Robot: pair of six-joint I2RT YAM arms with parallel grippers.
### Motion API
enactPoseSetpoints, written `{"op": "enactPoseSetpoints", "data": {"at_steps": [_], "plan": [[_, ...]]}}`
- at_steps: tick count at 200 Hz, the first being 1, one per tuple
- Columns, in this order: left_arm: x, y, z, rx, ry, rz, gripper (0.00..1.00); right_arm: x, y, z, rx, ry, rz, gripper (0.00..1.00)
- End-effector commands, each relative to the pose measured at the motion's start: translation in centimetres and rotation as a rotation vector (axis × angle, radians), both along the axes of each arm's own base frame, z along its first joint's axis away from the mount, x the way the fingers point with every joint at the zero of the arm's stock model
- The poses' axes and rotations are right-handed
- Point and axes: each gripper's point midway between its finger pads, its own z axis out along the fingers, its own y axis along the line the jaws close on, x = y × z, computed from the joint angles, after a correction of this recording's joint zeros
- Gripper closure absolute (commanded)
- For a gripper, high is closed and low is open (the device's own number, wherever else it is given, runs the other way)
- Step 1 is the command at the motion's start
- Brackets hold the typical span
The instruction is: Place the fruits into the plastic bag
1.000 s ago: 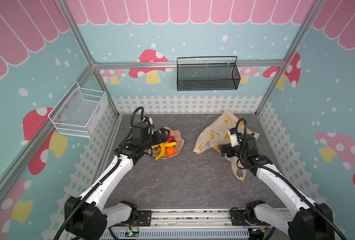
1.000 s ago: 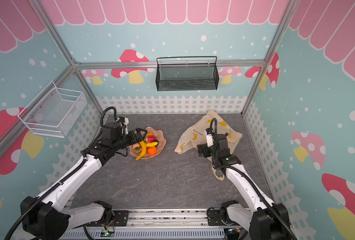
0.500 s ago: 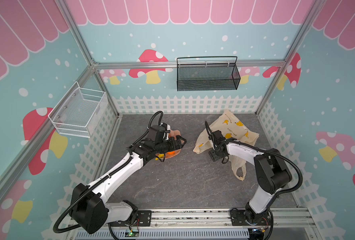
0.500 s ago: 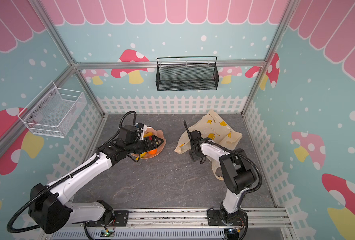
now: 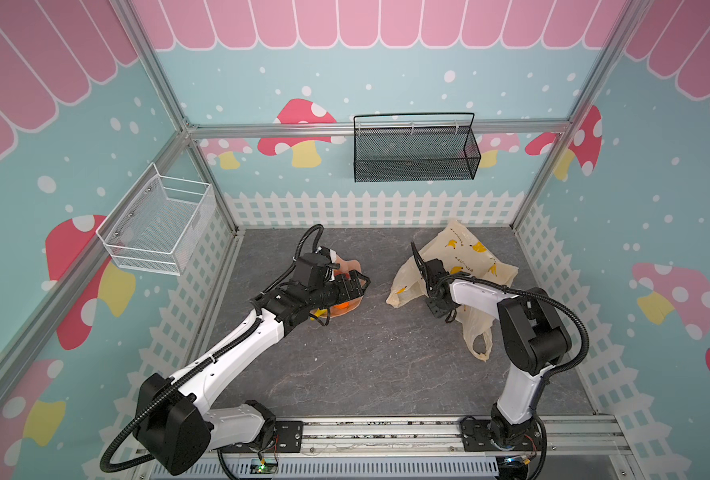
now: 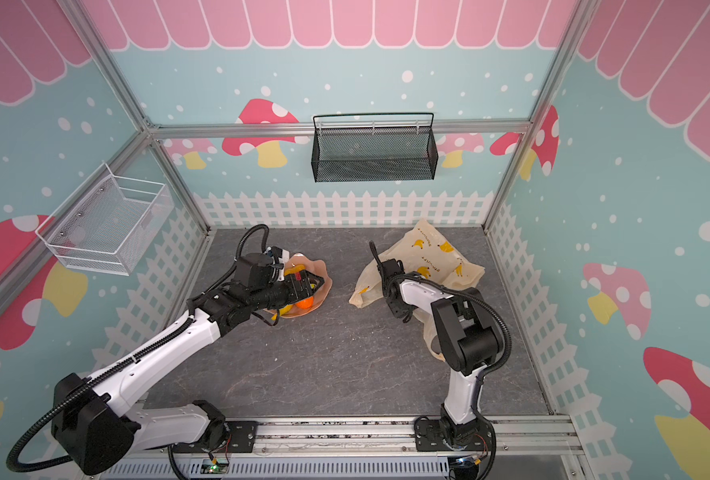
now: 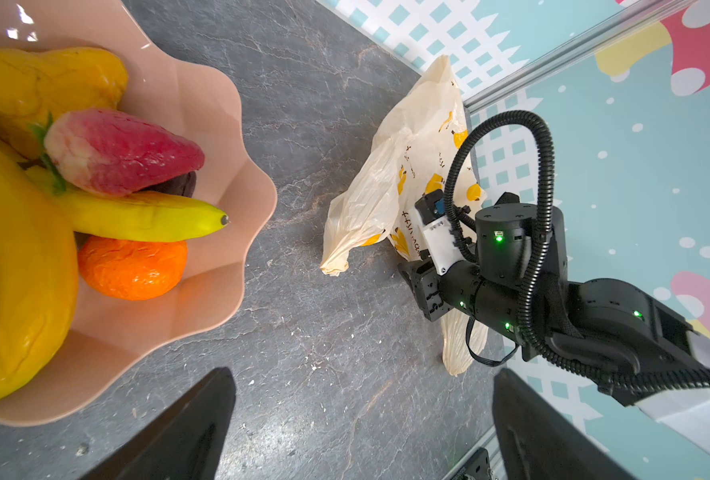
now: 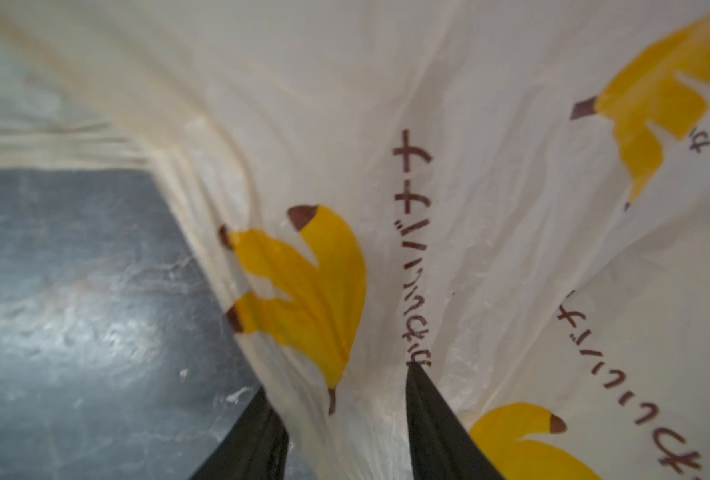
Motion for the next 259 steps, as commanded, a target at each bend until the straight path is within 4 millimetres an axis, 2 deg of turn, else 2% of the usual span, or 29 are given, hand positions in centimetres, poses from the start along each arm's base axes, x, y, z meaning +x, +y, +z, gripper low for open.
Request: {"op": "enactPoseSetpoints", "data": {"at_steps": [1,28,53,66,108,134,156,187,221,233,259], "plan": [[0.3,0.0,-0.4,0.01,-0.005,0.015,0.03,1.1,-0.8,0.1,-0.035,-0.014,-0.009,0.65],[0.7,-0.4,-1.2,0.026,-0.009,0.005,0.05,1.9,-1.1,0.6,-0.032,-0.031,-0.02,0.8],[1.0,-1.0,-1.7,0.001,0.003,0.006,0.06,2.0,-0.7,1.1,-0.01,-0.026,-0.026,1.0],[1.1,-1.7,-1.5,-0.023,0.003,-0.004,0.06,2.3,-0.5,2.1,0.003,-0.04,-0.036,1.0],[1.3,-4.3,-1.5,-0.059,0.012,-0.042,0.06,3.8,1.2,8.7,0.118,-0.134,-0.042,1.0],[1.4,-5.7,-1.8,-0.092,0.023,-0.057,0.07,3.7,2.4,10.4,0.187,-0.12,-0.034,1.0],[1.5,-6.6,-2.2,-0.114,0.038,-0.062,0.08,3.2,3.5,10.3,0.255,-0.087,-0.033,1.0],[1.5,-7.1,-2.6,-0.124,0.056,-0.068,0.09,2.3,5.4,8.4,0.359,-0.016,-0.047,1.0],[1.3,-6.6,-2.6,-0.114,0.046,-0.049,0.09,1.9,9.0,7.7,0.526,0.021,-0.053,1.0],[1.3,-6.3,-2.7,-0.102,0.041,-0.042,0.09,1.9,9.6,7.2,0.547,0.032,-0.059,1.0],[1.1,-6.1,-2.8,-0.095,0.042,-0.042,0.09,1.9,9.3,5.0,0.514,0.074,-0.065,1.0]]}}
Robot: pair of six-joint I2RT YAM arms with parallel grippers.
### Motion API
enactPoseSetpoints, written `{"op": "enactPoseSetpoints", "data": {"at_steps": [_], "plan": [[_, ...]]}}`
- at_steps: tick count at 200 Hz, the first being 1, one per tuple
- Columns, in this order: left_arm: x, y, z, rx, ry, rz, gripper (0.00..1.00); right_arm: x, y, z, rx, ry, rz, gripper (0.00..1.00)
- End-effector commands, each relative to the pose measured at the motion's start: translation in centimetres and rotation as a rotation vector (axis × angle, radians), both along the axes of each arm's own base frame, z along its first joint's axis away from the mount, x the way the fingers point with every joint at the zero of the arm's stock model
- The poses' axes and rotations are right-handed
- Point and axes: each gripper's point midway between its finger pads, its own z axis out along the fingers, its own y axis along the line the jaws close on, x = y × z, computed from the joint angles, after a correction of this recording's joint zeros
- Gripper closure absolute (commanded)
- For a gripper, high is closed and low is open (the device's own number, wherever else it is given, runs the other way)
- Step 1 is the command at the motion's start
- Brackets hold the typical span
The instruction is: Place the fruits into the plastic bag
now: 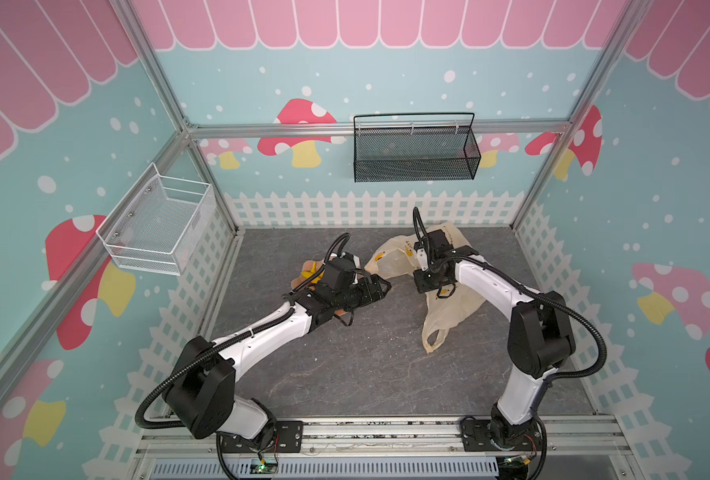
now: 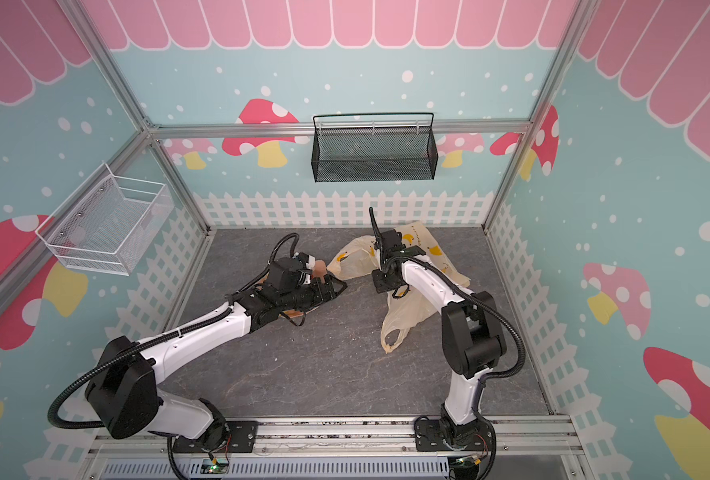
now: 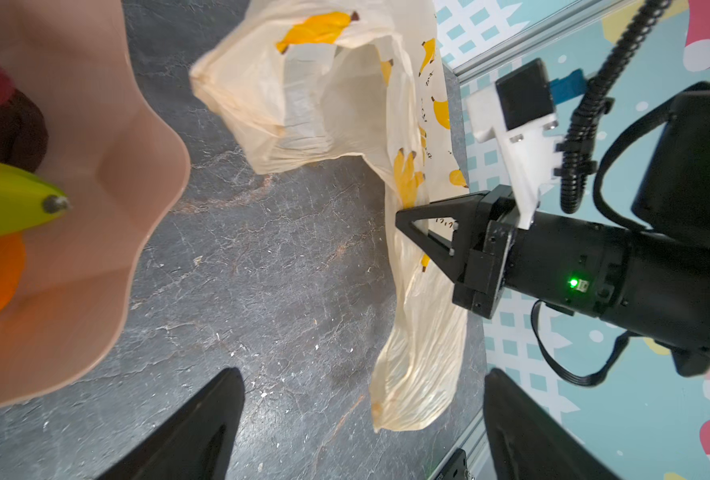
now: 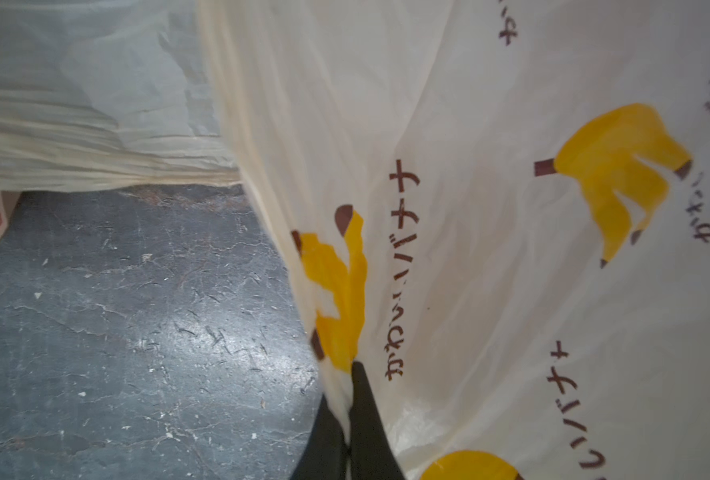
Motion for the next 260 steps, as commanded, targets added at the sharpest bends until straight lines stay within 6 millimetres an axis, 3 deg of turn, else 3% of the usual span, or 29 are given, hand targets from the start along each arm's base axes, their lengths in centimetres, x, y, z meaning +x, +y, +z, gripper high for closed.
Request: {"op": "enactPoseSetpoints", "data": {"at_steps": [1,6,11,30,58,75,105,144,155,177,203,208,233,260], "plan": [[-0.1,0.1,1.1,-0.016,-0.023,0.016,0.1,-0.6,0.6,-2.6,0.023,0.076,-0.006,1.0],[-0.1,0.1,1.1,-0.018,-0.022,0.013,0.09,-0.7,0.6,-2.6,0.023,0.076,-0.002,1.0],[-0.1,0.1,1.0,-0.017,-0.02,0.012,0.09,-0.8,0.6,-4.2,0.011,0.113,-0.001,1.0],[-0.2,0.2,0.8,-0.007,-0.016,0.014,0.09,-1.0,1.2,-5.4,0.032,0.152,0.009,0.95],[-0.3,0.2,0.5,-0.003,-0.008,0.012,0.09,-1.0,1.5,-5.6,0.039,0.158,0.01,0.78],[-0.3,0.1,0.4,-0.005,-0.002,0.007,0.09,-1.0,1.4,-5.8,0.029,0.161,0.012,0.74],[-0.3,0.1,0.2,-0.004,0.003,0.006,0.09,-1.4,0.9,-6.2,0.003,0.173,0.013,0.77],[-0.4,0.2,-0.1,0.0,0.008,0.005,0.09,-1.2,0.4,-6.1,-0.024,0.161,0.003,0.98],[-0.4,0.1,-0.2,0.0,0.011,0.003,0.09,-1.1,0.4,-5.6,-0.02,0.15,-0.002,1.0],[-0.4,-0.2,-0.3,-0.008,0.025,-0.002,0.09,-0.4,0.6,-3.6,-0.001,0.11,-0.01,1.0],[-0.2,-1.0,-0.4,-0.031,0.057,-0.004,0.11,0.7,1.5,0.2,0.047,0.051,-0.009,1.0],[-0.2,-1.2,-0.4,-0.035,0.065,-0.003,0.12,0.9,1.6,2.5,0.064,0.013,-0.008,1.0],[0.0,-2.4,-0.7,-0.055,0.096,-0.005,0.13,1.9,1.8,8.3,0.092,-0.056,-0.006,1.0],[0.3,-3.8,-2.1,-0.08,0.146,0.007,0.16,2.2,2.3,13.1,0.117,-0.096,0.019,1.0]]}}
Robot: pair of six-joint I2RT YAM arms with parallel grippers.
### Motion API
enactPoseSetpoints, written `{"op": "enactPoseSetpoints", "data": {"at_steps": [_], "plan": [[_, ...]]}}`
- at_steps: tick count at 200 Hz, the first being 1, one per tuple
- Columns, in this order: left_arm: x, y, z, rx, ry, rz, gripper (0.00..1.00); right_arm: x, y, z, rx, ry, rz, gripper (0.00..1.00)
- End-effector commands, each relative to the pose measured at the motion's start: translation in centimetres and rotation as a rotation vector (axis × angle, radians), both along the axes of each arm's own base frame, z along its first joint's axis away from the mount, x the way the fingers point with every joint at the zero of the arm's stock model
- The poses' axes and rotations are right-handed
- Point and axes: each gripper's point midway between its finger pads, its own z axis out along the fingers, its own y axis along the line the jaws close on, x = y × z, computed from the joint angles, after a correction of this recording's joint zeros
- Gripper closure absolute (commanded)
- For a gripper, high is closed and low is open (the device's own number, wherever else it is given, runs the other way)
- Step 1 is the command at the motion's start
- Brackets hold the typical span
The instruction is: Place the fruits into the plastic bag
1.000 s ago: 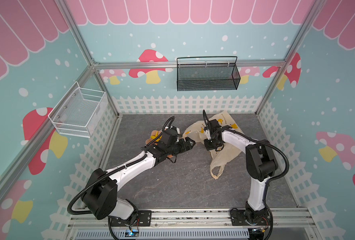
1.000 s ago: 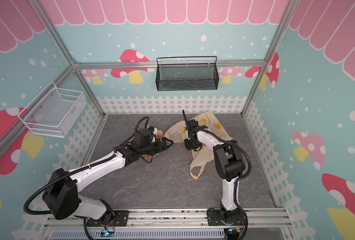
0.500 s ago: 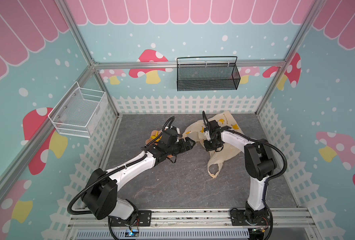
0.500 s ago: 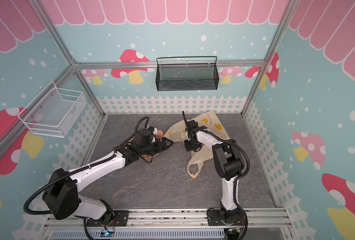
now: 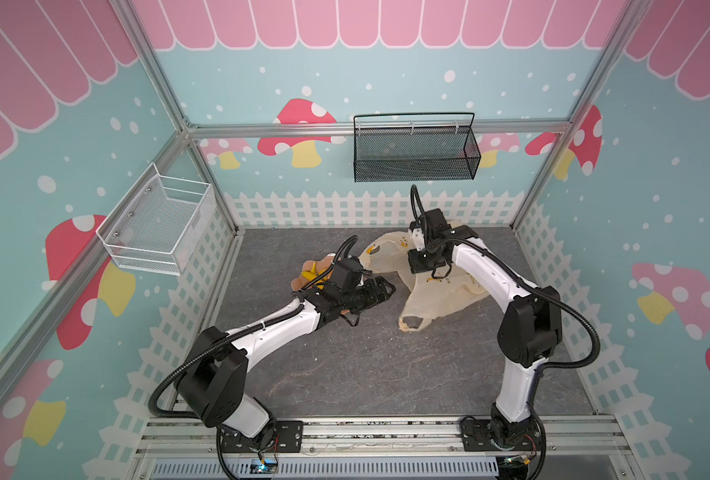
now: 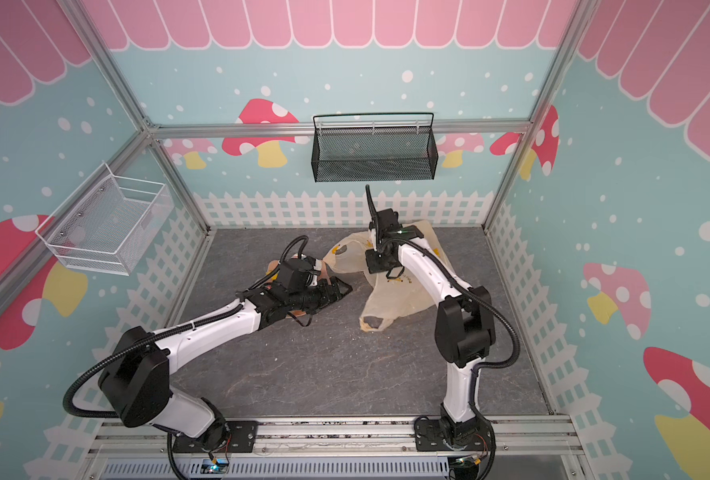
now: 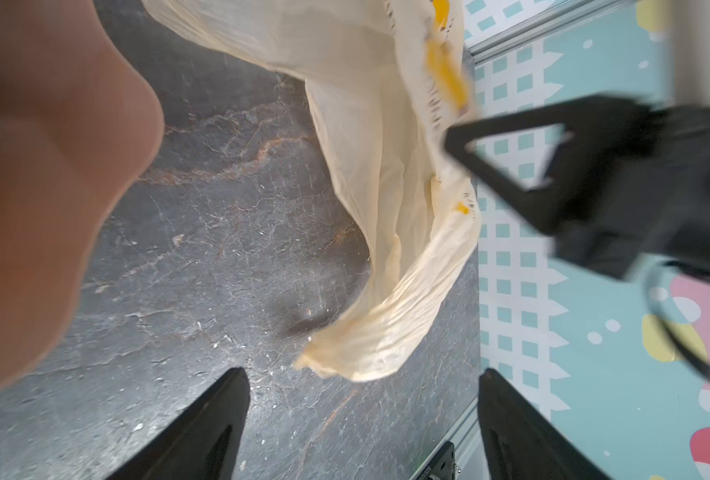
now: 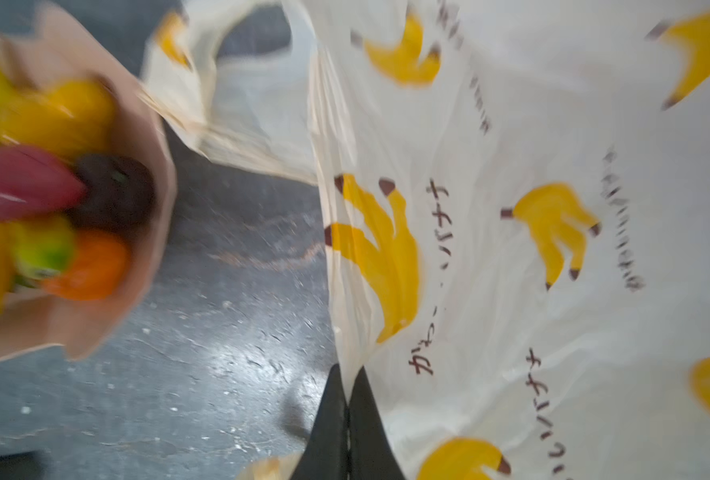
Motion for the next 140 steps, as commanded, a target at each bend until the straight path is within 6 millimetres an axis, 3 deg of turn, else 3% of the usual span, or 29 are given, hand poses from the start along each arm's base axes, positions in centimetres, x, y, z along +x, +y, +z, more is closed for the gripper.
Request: {"op": "enactPoseSetpoints", "data": {"at_steps": [1,28,52,68,92,114,140], "plan": [[0.4,-1.7,0.1,-0.059,0.046,0.02,0.17,-1.8,-0.4,4.4,0.009,0.008,0.021,1.0],[1.5,-2.3,-1.4,-0.094,0.081,0.065,0.17,-2.5,0.0,7.4,0.048,-0.009,0.052,1.0],[2.3,-2.7,-0.9,-0.131,0.076,0.091,0.17,-3.6,-0.2,8.1,0.05,-0.001,0.068,1.0],[2.4,-2.9,0.7,-0.16,0.053,0.085,0.17,-4.5,-0.9,7.7,0.023,0.01,0.067,1.0],[1.7,-2.5,5.0,-0.207,-0.025,0.064,0.17,-5.2,-2.0,7.9,0.018,0.01,0.043,1.0],[0.4,-0.2,7.5,-0.177,-0.076,0.077,0.17,-5.5,-2.0,9.0,0.055,-0.006,0.032,1.0],[-0.7,2.8,9.0,-0.174,-0.105,0.114,0.15,-5.9,-1.5,11.2,0.131,-0.031,0.021,1.0]]}}
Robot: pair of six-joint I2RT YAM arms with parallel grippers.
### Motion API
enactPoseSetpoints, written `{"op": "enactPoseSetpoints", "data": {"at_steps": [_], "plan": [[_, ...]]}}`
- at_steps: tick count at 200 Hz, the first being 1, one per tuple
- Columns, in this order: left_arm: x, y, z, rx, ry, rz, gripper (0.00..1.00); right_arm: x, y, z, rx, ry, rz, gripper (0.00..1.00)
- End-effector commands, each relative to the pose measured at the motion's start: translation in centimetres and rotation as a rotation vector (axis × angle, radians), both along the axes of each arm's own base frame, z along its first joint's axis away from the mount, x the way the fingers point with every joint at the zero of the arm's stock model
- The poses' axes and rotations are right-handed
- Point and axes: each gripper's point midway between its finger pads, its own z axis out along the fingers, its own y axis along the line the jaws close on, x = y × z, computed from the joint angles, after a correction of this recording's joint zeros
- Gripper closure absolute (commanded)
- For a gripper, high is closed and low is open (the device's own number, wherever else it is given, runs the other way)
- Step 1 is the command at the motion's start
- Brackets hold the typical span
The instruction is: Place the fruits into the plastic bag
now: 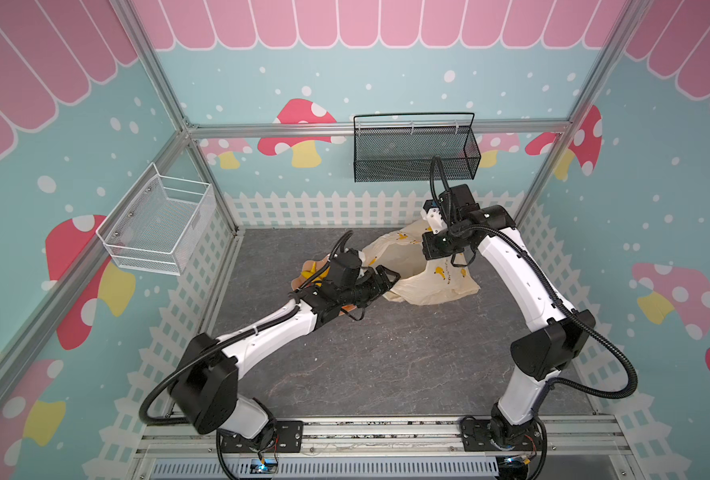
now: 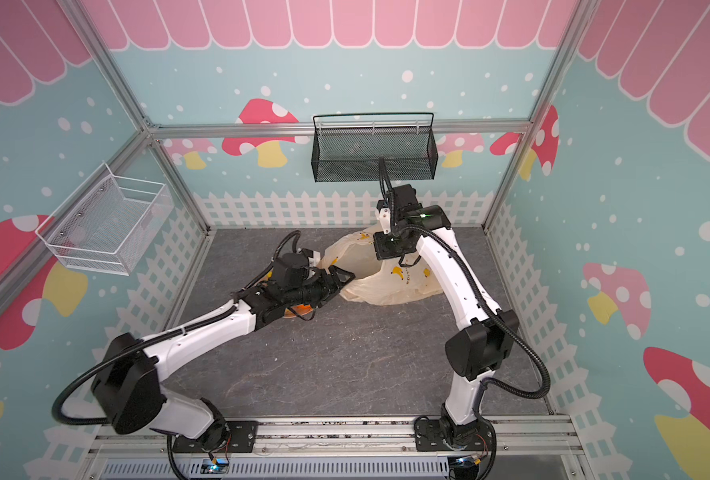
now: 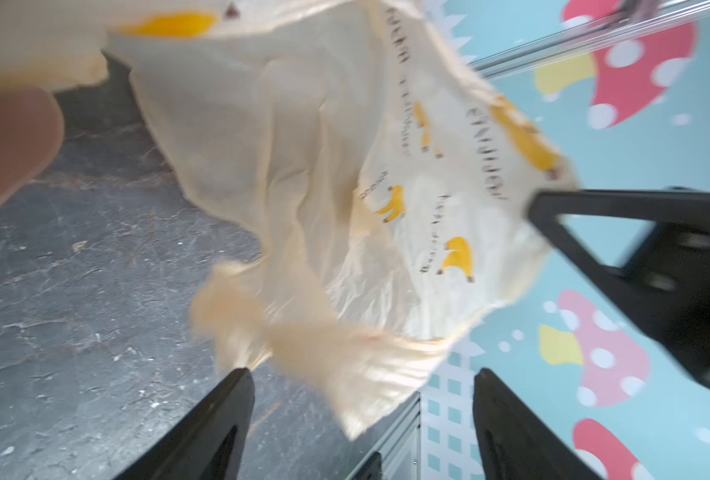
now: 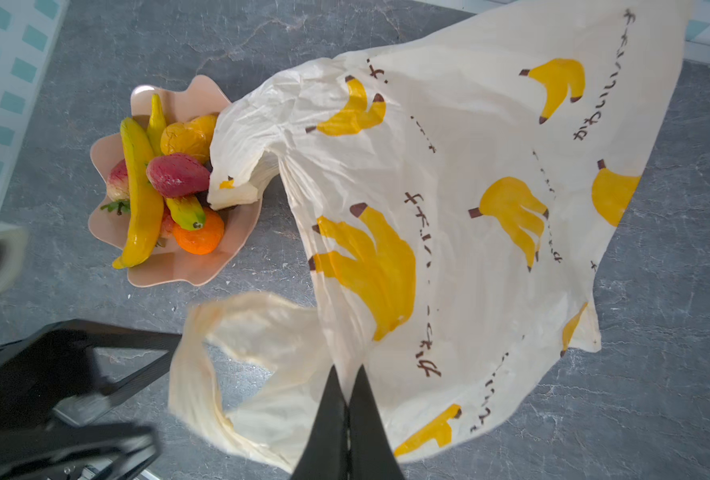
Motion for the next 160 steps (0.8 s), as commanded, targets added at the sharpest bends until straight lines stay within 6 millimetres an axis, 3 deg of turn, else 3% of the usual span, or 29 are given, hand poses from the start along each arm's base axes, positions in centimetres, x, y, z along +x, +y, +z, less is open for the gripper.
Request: {"op": "enactPoseSetpoints", "data": {"at_steps": [1,57,83,109,129,160], "plan": [[-0.7,3.0,1.2,0.024,-0.026,0.05,0.15,-1.3,0.4,2.9,0.083,-0.023,-0.004,1.0],[-1.1,5.9,-0.5,0.154,-0.009,0.054,0.14,-2.0,3.0,7.3,0.31,-0.026,-0.009,1.0],[-0.7,7.8,-0.9,0.188,0.003,0.102,0.15,-2.4,3.2,7.8,0.35,-0.017,-0.021,1.0],[-0.2,10.4,0.0,0.214,-0.01,0.154,0.15,-2.7,3.0,8.1,0.387,-0.031,-0.047,1.0],[0.0,12.2,1.3,0.275,-0.039,0.156,0.14,-2.8,2.7,7.1,0.407,-0.02,-0.081,1.0],[-0.4,13.2,3.0,0.331,-0.084,0.123,0.13,-2.8,1.9,7.0,0.465,-0.045,-0.163,1.0]]}}
